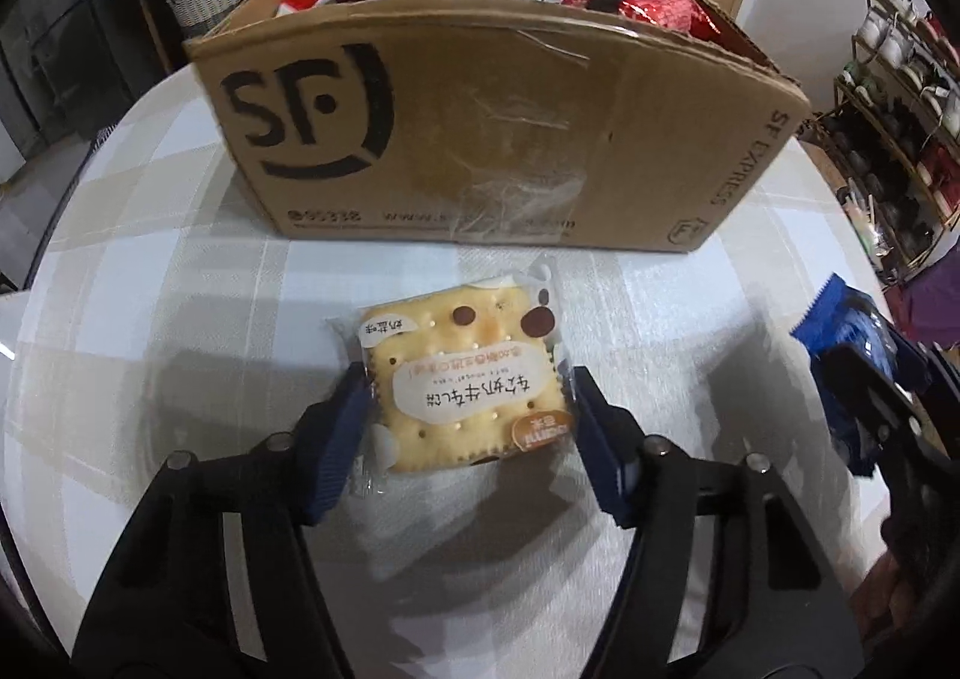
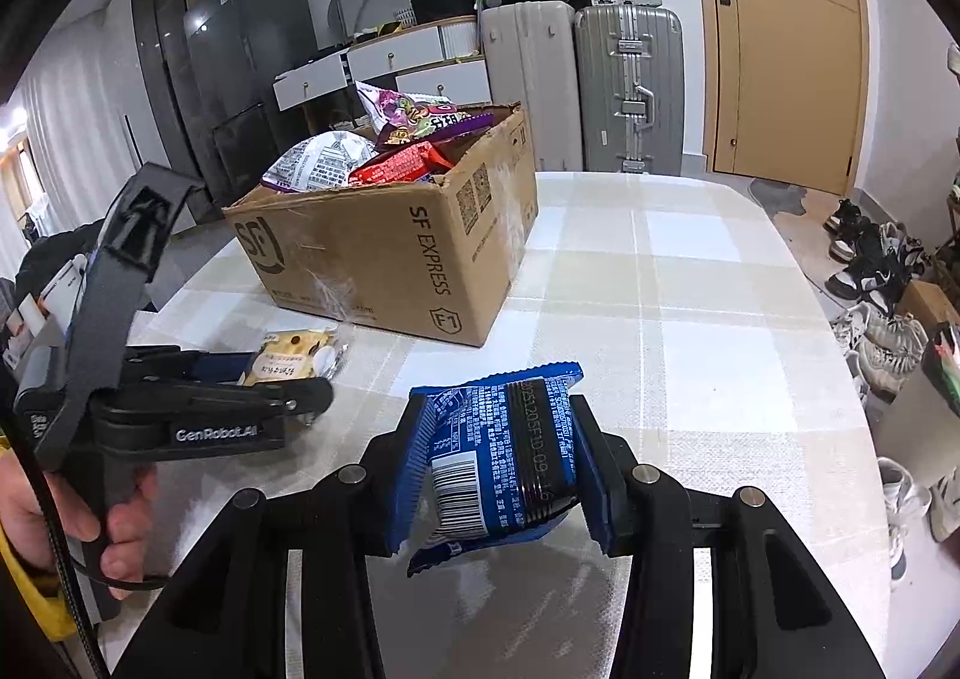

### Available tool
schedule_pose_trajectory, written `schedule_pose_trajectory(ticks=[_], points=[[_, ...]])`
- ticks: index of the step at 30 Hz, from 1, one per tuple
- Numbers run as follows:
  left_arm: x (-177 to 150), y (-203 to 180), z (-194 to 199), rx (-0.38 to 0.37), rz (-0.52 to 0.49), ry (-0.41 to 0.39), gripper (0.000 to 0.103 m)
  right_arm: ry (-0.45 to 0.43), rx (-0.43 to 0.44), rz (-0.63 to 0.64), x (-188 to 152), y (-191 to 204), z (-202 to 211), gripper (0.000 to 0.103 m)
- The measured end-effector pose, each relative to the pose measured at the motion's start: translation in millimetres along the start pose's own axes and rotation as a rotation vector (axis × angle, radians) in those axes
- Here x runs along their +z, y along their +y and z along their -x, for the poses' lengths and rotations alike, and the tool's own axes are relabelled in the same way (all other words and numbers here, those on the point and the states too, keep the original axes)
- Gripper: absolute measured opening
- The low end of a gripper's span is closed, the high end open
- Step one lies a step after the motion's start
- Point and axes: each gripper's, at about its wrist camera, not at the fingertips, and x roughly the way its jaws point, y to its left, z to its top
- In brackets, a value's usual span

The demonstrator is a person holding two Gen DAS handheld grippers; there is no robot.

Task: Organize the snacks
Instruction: 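Grasp the blue pack with the right tool while the left tool grasps the cracker pack, then lift both held snacks and carry them over the cardboard box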

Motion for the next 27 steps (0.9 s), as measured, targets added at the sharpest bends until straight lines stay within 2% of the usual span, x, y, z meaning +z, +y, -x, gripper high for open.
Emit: schedule_pose_trajectory(ticks=[4, 6, 8, 12, 15, 17, 19, 23, 27], points=[[-10.4, 3.9, 19.6, 0.017, -0.004, -0.023, 0.062, 0.002, -0.009, 0.027, -1.6, 2.6, -2.3, 0.045], [-17.4, 0.9, 33.8, 0.020, -0.017, -0.053, 0.062, 0.004, 0.035, 0.002, -2.0, -1.1, -3.1, 0.045], [-16.0, -7.0, 44.1, 0.019, -0.026, -0.076, 0.062, -0.007, 0.037, 0.002, -1.8, -1.8, -1.7, 0.045], [-33.3, 5.6, 86.3, 0.007, -0.028, -0.136, 0.062, -0.056, 0.077, 0.003, 4.7, 5.3, 8.9, 0.045], [-51.0, 6.4, 116.6, -0.005, -0.030, -0.185, 0.062, -0.086, 0.131, 0.004, 10.5, 18.4, 24.9, 0.045], [-54.7, 10.1, 131.4, 0.016, -0.050, -0.227, 0.062, -0.093, 0.187, -0.021, 12.4, 27.7, 36.8, 0.045], [-73.0, 3.6, 145.3, 0.036, -0.071, -0.264, 0.062, -0.098, 0.229, -0.030, 14.2, 39.1, 49.3, 0.045], [-91.7, 4.8, 180.8, 0.027, -0.098, -0.335, 0.062, -0.130, 0.256, -0.006, 14.9, 62.3, 79.5, 0.045], [-106.2, 5.8, 208.4, -0.016, -0.094, -0.363, 0.062, -0.159, 0.276, -0.016, 12.9, 77.3, 108.7, 0.045]])
